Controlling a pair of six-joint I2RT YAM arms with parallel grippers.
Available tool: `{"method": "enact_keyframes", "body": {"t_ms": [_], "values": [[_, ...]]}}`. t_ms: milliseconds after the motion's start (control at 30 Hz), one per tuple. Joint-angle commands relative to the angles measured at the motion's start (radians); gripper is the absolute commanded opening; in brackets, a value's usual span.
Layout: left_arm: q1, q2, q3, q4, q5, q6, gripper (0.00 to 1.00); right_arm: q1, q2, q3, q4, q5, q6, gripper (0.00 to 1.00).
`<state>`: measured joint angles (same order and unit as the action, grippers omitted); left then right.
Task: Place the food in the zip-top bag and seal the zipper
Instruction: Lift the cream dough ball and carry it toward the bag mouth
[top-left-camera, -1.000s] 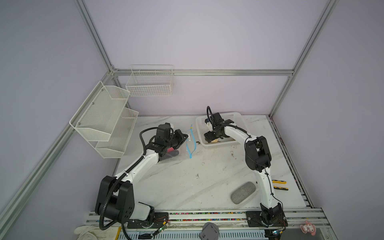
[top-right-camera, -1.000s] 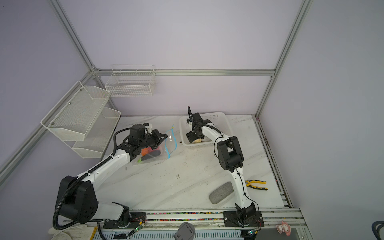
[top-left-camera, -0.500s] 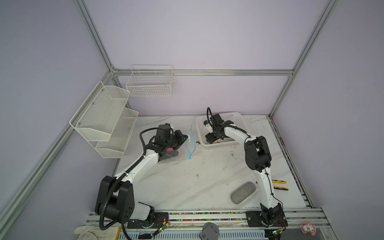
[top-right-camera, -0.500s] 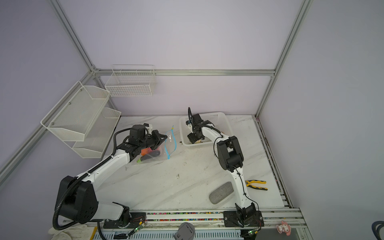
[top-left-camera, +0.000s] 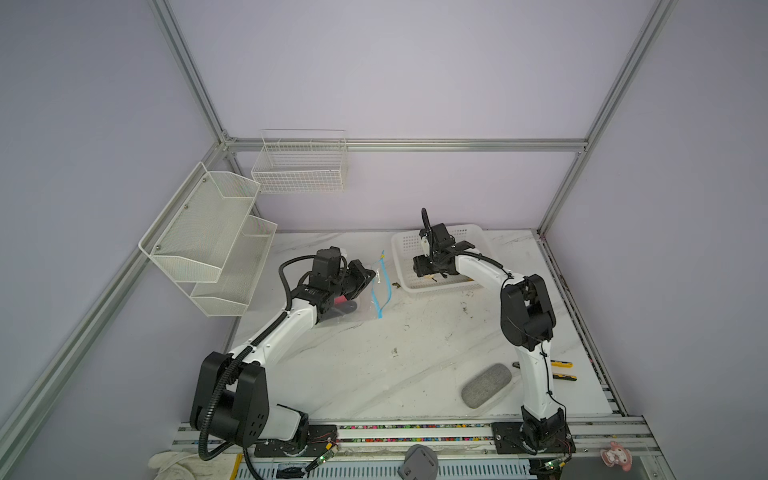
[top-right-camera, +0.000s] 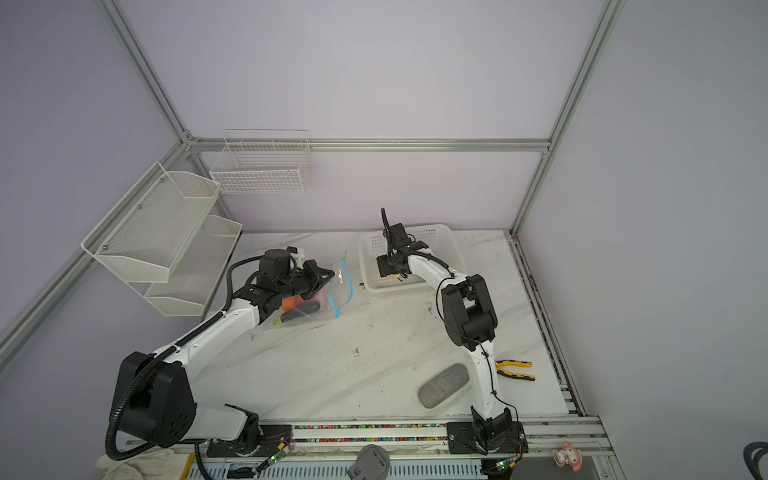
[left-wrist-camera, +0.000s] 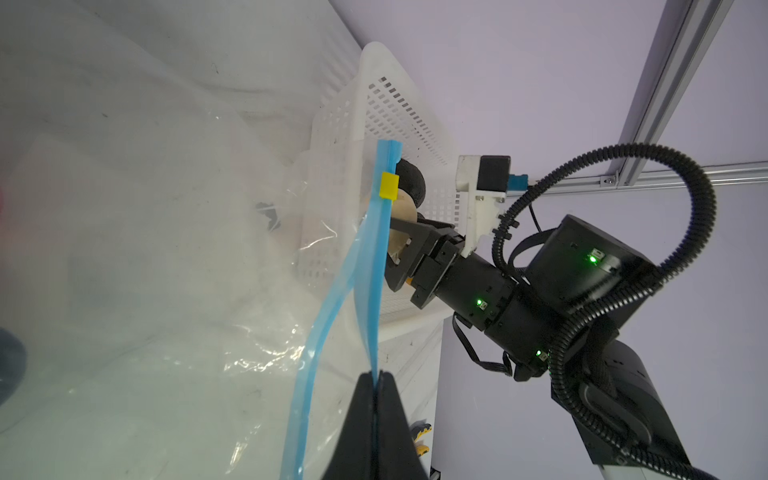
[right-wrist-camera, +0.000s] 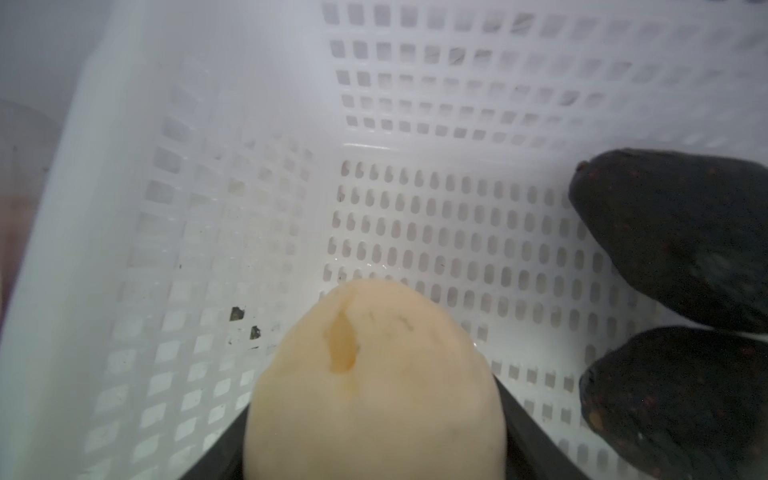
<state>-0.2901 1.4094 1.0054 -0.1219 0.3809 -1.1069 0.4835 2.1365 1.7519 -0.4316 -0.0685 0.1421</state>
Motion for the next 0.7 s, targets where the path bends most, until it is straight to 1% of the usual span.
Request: {"method": "enact_keyframes", "body": {"t_ms": [0, 167, 200, 267, 467, 567, 667], "values": [[0.006, -0.029, 0.013, 0.021, 0.004, 0.025, 0.0, 0.004, -0.1, -0.084, 0.209, 0.053, 0.247, 0.69], [0.007, -0.033, 0.007, 0.024, -0.001, 0.024, 0.0, 0.005, -0.164, -0.205, 0.383, 0.016, 0.422, 0.67], [0.006, -0.033, 0.007, 0.024, -0.005, 0.023, 0.0, 0.005, -0.172, -0.228, 0.417, -0.009, 0.453, 0.66], [0.007, -0.034, 0.008, 0.025, -0.008, 0.024, 0.0, 0.006, -0.186, -0.253, 0.45, -0.027, 0.492, 0.65], [0.006, -0.024, 0.015, 0.031, -0.007, 0.024, 0.0, 0.008, -0.233, -0.347, 0.553, -0.129, 0.617, 0.64], [0.007, -0.019, 0.02, 0.032, -0.007, 0.025, 0.0, 0.01, -0.271, -0.391, 0.586, -0.145, 0.677, 0.64], [0.008, -0.01, 0.03, 0.036, -0.006, 0.024, 0.0, 0.022, -0.323, -0.453, 0.647, -0.127, 0.739, 0.63]]}}
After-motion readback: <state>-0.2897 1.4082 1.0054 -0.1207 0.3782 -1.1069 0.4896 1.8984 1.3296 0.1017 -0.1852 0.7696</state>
